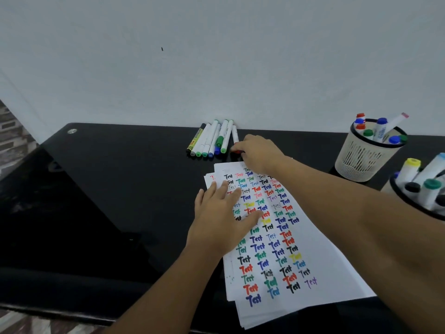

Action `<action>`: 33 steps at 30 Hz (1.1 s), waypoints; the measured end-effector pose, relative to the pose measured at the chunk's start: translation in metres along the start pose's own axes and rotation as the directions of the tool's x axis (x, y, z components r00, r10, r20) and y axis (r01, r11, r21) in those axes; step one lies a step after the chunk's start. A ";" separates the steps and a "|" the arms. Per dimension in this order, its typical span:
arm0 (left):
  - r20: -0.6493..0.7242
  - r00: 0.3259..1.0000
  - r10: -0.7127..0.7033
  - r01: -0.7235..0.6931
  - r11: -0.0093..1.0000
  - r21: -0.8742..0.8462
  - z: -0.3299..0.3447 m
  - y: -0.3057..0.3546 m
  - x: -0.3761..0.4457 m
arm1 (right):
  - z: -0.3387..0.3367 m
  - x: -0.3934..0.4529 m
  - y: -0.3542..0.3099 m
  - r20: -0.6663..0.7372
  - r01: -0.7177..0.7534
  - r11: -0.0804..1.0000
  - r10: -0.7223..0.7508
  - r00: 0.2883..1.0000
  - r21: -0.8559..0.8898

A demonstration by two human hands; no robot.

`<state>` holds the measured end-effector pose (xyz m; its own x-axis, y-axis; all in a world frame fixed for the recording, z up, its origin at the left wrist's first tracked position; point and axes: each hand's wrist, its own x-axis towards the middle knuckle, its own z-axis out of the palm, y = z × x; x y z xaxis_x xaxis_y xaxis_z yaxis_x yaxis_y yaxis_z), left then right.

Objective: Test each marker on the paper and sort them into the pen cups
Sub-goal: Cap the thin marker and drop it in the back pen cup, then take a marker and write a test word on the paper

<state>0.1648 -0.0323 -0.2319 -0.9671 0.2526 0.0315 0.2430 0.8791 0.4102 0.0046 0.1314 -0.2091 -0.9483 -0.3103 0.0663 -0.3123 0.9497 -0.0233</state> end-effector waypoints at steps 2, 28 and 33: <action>-0.004 1.000 0.000 0.000 1.000 -0.006 0.000 0.000 0.000 | 0.000 -0.002 0.004 -0.019 0.007 1.000 -0.007 1.000 0.003; -0.092 0.996 -0.008 0.003 0.999 -0.051 0.004 0.000 0.003 | -0.035 -0.116 -0.016 -0.069 -0.022 0.932 0.051 0.996 0.362; -0.141 0.990 -0.013 -0.001 0.995 -0.100 0.001 0.004 0.000 | -0.032 -0.151 -0.011 0.099 -0.097 0.975 0.079 0.992 0.199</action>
<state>0.1660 -0.0284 -0.2310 -0.9711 0.1820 0.1541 0.2355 0.8340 0.4990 0.1531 0.1691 -0.1872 -0.9708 -0.2371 -0.0348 -0.2234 0.9479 -0.2271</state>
